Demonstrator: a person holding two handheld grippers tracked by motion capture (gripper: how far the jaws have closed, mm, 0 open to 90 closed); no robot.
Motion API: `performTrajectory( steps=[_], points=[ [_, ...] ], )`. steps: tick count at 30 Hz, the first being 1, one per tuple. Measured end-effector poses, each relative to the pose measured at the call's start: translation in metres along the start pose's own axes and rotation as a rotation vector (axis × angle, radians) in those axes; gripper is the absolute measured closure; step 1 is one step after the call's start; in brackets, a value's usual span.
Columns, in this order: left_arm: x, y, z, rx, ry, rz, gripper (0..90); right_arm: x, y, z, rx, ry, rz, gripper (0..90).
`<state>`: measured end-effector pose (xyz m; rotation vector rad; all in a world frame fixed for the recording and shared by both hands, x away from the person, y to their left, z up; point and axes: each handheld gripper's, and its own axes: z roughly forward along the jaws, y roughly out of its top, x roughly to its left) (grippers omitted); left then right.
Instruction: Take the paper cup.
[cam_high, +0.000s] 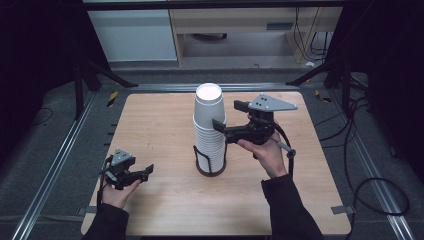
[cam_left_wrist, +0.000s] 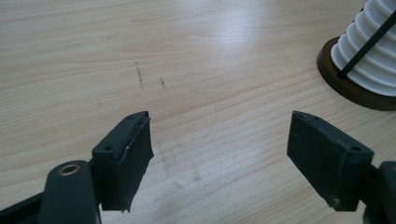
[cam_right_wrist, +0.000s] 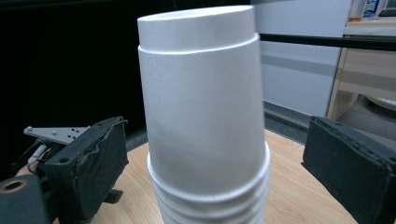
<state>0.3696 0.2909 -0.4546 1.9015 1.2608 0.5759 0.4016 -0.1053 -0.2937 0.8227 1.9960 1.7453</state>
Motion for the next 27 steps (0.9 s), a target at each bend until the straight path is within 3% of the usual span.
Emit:
performTrajectory(
  steps=[15,27],
  points=[
    [0.0,0.0,0.0,-0.004,-0.004,-0.001,21.2,0.001,-0.008,0.04,0.024,0.013,-0.013,5.6],
    [0.0,0.0,0.001,0.002,-0.005,0.0,21.1,0.0,-0.012,0.055,0.013,-0.002,-0.008,5.6]
  ],
)
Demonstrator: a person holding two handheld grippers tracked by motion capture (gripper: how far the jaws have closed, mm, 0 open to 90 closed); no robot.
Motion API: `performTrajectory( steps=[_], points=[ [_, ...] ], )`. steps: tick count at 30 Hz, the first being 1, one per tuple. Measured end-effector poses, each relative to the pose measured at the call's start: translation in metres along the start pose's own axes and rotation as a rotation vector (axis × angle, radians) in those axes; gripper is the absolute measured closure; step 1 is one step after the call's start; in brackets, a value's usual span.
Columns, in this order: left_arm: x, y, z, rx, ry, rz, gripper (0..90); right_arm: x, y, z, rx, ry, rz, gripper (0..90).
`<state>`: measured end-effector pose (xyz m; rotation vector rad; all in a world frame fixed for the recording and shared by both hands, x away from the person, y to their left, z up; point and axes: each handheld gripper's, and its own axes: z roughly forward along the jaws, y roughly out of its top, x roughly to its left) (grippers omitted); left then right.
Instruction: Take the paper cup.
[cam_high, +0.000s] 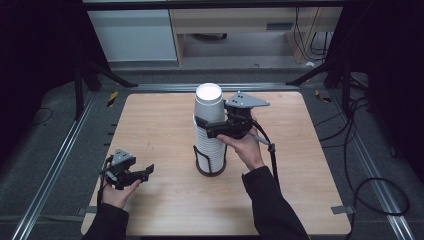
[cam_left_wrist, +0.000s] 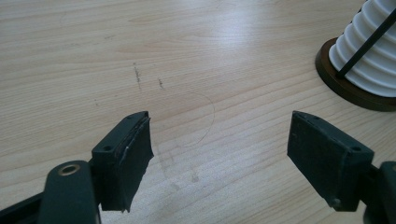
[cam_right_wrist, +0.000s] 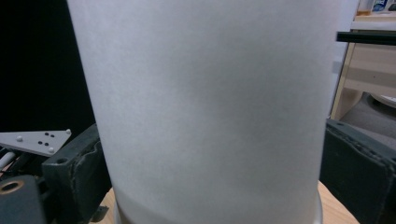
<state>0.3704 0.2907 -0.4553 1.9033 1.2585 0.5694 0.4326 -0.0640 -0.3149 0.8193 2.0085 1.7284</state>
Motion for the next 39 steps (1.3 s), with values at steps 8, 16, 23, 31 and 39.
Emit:
performTrajectory(
  steps=[8,16,23,31,39],
  points=[
    [0.0,0.0,0.001,0.001,-0.003,-0.001,21.1,0.002,-0.001,0.003,-0.013,0.004,-0.016,9.7],
    [0.0,0.0,0.001,0.002,-0.004,-0.005,21.1,0.003,-0.001,0.003,-0.017,-0.003,-0.03,11.3],
    [0.0,-0.001,0.002,0.006,-0.006,-0.003,21.0,0.003,0.0,0.003,-0.013,0.0,-0.035,11.4],
    [0.0,-0.001,0.002,0.006,-0.007,-0.004,20.9,0.002,0.003,0.002,-0.038,0.013,-0.032,11.9],
    [0.0,0.0,0.001,0.002,-0.008,-0.002,21.0,0.004,0.016,-0.001,-0.042,0.016,-0.039,12.8]
  ],
)
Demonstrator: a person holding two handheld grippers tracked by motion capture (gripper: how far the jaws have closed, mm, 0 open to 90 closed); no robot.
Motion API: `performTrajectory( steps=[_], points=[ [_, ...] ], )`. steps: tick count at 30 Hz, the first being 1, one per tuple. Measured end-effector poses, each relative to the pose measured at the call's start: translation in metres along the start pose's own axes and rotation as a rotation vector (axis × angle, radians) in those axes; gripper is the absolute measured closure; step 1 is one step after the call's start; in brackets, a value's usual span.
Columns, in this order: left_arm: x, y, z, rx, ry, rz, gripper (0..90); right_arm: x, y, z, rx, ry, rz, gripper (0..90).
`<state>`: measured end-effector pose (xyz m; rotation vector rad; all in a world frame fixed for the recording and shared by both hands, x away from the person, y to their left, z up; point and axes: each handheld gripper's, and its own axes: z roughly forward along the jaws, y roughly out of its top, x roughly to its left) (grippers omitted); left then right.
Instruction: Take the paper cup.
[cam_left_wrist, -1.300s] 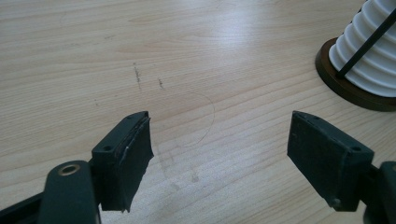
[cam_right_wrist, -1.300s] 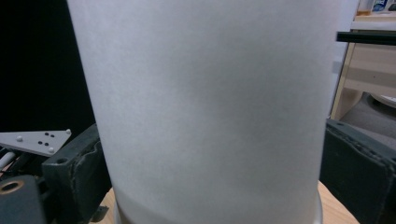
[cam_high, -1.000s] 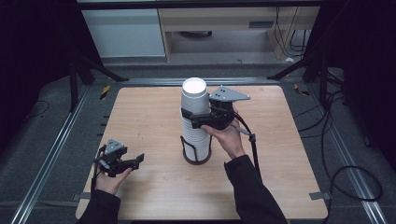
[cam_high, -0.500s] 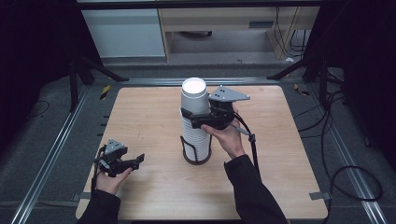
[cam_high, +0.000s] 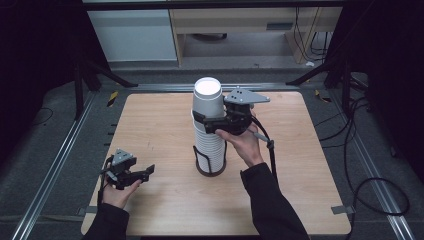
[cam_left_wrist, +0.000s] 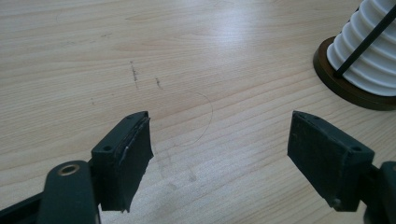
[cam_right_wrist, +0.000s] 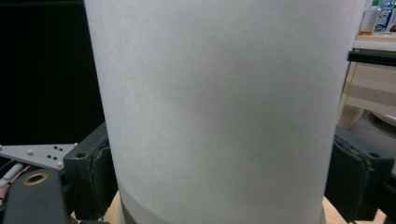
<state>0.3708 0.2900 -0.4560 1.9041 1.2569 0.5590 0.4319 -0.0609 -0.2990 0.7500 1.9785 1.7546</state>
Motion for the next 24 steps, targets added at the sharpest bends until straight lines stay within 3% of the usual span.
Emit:
performTrajectory(
  steps=[13,24],
  points=[
    [-0.001,0.001,-0.001,-0.005,-0.005,0.003,21.1,0.003,0.034,-0.014,-0.051,-0.003,-0.038,13.1],
    [-0.001,0.002,-0.002,-0.007,-0.009,0.006,21.2,0.003,0.063,-0.037,-0.092,0.002,-0.074,13.1]
  ],
)
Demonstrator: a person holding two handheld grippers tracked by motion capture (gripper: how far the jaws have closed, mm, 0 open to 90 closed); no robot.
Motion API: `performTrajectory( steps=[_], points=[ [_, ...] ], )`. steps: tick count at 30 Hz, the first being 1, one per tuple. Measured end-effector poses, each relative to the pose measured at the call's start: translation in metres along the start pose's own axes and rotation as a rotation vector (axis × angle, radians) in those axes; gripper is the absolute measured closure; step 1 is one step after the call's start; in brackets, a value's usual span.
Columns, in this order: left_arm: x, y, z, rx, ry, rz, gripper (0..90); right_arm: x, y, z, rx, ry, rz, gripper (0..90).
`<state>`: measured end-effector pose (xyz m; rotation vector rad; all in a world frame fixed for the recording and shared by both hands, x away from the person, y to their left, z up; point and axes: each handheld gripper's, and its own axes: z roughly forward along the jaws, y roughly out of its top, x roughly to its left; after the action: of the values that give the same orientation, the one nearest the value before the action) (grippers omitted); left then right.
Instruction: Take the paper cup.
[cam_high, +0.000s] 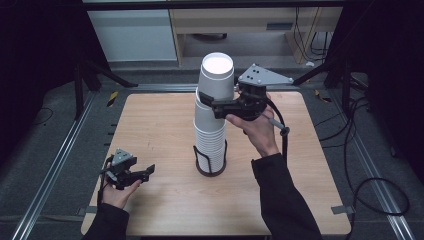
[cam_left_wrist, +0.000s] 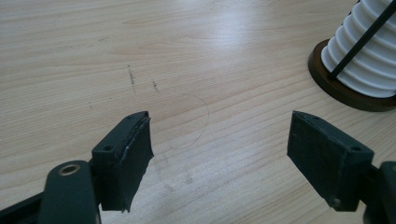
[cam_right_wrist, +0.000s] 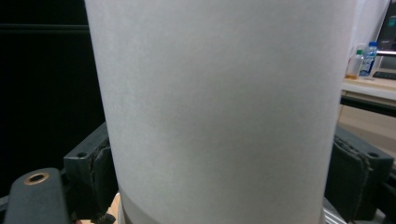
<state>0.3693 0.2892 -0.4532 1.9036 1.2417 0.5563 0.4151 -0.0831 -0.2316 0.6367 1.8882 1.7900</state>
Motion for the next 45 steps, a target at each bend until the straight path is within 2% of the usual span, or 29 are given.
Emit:
performTrajectory(
  steps=[5,11,12,14,21,24,31,35,39,40,45],
  points=[
    [-0.001,0.001,-0.002,-0.006,-0.011,0.002,21.3,-0.002,0.008,-0.016,0.002,-0.003,-0.028,13.1],
    [-0.004,0.004,-0.004,-0.006,-0.025,0.017,21.5,-0.01,0.004,-0.041,0.036,-0.01,-0.048,13.1],
    [-0.004,0.004,-0.004,-0.006,-0.025,0.017,21.5,-0.01,0.004,-0.041,0.036,-0.01,-0.048,13.1],
    [-0.006,0.005,-0.005,-0.01,-0.033,0.018,21.7,-0.014,-0.003,-0.055,0.058,-0.003,-0.051,13.1],
    [-0.011,0.008,-0.007,-0.007,-0.066,0.035,22.0,-0.017,-0.019,-0.076,0.105,0.021,-0.048,13.0],
    [-0.014,0.01,-0.009,-0.004,-0.087,0.049,22.0,-0.017,-0.033,-0.086,0.146,0.05,-0.038,13.1],
    [-0.02,0.014,-0.011,0.007,-0.12,0.085,22.2,-0.016,-0.062,-0.094,0.228,0.11,-0.051,13.0],
    [-0.024,0.016,-0.013,0.009,-0.139,0.101,22.0,-0.017,-0.079,-0.095,0.262,0.154,-0.034,13.0],
    [-0.027,0.018,-0.014,0.007,-0.157,0.111,21.6,-0.015,-0.092,-0.094,0.294,0.183,-0.034,13.0],
    [-0.029,0.019,-0.015,0.005,-0.17,0.117,21.5,-0.012,-0.102,-0.093,0.317,0.212,-0.029,13.0],
    [-0.034,0.021,-0.017,0.004,-0.2,0.131,21.1,-0.005,-0.126,-0.086,0.364,0.26,-0.022,13.0]
  ],
)
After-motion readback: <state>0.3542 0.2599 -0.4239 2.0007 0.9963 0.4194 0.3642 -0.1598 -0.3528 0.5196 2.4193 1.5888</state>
